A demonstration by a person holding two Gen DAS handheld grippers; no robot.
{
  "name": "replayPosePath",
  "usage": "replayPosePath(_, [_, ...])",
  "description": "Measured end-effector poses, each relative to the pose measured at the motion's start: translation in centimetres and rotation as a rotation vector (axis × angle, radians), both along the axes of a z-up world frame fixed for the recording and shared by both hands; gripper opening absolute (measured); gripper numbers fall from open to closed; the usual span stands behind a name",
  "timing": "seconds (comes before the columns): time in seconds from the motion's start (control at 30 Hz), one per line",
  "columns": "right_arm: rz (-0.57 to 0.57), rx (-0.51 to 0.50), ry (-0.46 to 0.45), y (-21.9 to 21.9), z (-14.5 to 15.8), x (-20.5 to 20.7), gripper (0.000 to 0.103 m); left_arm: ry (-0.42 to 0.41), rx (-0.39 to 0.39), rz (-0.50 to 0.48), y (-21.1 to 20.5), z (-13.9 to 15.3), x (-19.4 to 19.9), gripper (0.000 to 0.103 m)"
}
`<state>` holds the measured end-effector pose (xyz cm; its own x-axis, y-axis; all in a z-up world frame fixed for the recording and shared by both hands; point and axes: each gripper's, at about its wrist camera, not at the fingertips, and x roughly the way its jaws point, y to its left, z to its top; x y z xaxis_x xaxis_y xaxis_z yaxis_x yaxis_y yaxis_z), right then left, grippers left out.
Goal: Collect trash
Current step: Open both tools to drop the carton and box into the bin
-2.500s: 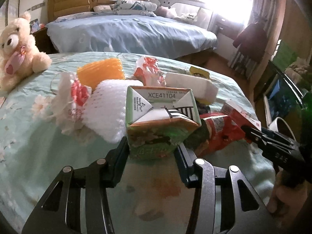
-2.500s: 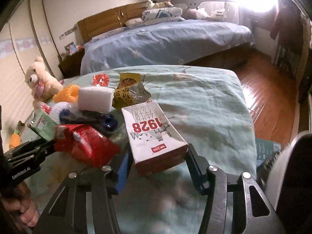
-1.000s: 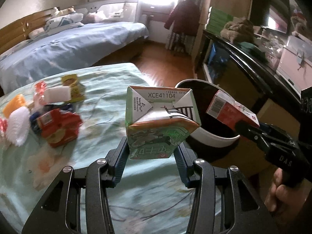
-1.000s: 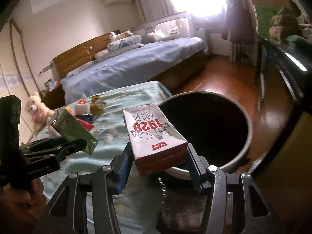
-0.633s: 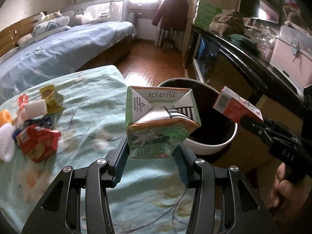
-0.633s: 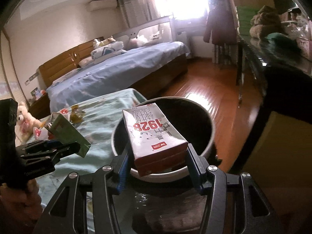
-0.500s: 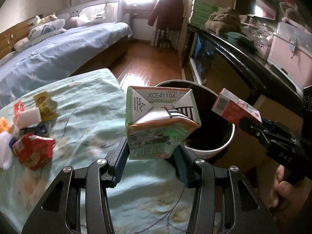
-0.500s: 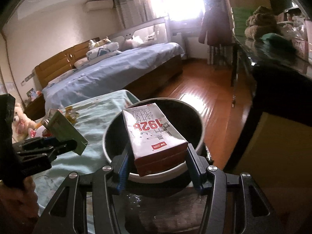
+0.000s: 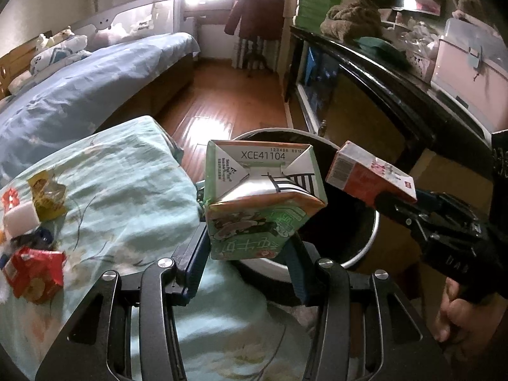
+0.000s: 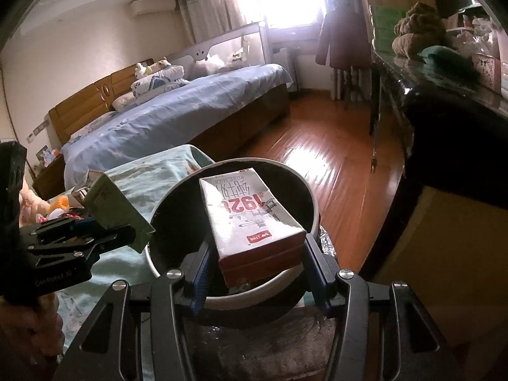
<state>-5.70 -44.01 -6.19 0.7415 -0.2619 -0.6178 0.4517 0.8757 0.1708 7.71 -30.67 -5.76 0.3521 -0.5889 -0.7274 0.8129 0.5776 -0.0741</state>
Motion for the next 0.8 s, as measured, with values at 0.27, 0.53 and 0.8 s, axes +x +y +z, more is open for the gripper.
replayPosePath(0.27, [-0.004,0.006,0.011,-0.9,-0.4,0.6,0.053,-0.001,0.007,-0.011,-1.8,0.0,0.9,0.045])
replayPosePath(0.53, [-0.005,0.013,0.027,-1.6,-1.0,1.1,0.053,0.036,0.004,-0.036,-2.9,-0.8,1.3,0.045])
replayPosePath(0.8, [-0.01,0.036,0.042,-2.2,-1.5,1.2,0.055,0.047,-0.01,-0.066,-3.0,-1.3,1.0,0.056])
